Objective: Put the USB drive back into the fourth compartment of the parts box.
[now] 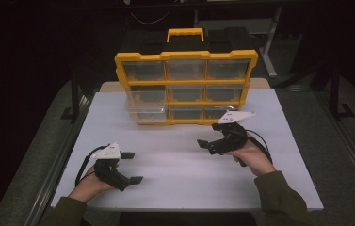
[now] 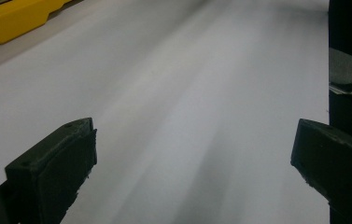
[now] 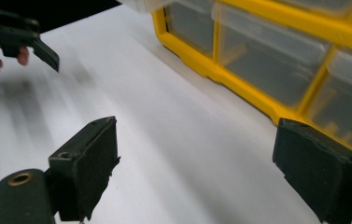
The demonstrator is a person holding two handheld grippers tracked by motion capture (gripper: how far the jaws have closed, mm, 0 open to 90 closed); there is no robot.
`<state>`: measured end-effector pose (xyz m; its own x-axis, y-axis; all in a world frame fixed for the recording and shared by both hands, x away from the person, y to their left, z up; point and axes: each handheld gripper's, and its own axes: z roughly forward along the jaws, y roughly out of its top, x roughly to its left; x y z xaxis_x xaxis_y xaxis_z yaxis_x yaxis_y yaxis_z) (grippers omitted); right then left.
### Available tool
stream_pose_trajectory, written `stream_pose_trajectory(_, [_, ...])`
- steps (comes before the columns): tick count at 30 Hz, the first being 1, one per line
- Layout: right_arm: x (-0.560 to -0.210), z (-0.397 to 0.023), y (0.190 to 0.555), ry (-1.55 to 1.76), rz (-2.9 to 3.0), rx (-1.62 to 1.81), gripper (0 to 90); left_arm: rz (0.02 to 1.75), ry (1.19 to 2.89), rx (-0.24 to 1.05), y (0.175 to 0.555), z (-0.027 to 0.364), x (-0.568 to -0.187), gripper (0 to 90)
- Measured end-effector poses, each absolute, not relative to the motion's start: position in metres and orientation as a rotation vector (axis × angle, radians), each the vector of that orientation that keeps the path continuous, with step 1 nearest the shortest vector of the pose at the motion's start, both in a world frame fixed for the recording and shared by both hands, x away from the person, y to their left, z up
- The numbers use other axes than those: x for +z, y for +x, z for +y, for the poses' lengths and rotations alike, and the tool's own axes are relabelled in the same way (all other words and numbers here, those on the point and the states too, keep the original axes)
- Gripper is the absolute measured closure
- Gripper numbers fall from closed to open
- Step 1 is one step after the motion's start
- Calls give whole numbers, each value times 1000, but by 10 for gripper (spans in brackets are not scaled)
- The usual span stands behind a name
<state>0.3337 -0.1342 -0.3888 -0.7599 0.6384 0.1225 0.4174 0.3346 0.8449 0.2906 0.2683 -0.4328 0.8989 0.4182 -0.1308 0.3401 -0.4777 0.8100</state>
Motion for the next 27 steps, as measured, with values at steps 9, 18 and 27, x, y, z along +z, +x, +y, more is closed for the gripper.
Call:
stream_pose_trajectory(9, [-412, -153, 317, 981, 2361, 1401, 19, 539, 2115, 105, 290, 267, -433, 0])
stream_pose_trajectory(18, [-426, -172, 304, 1028, 2351, 1414, 6, 535, 2115, 104, 290, 267, -432, 0])
stream_pose_trajectory(27, [-440, -191, 291, 1072, 2336, 1411, 6, 536, 2111, 108, 290, 268, -432, 0])
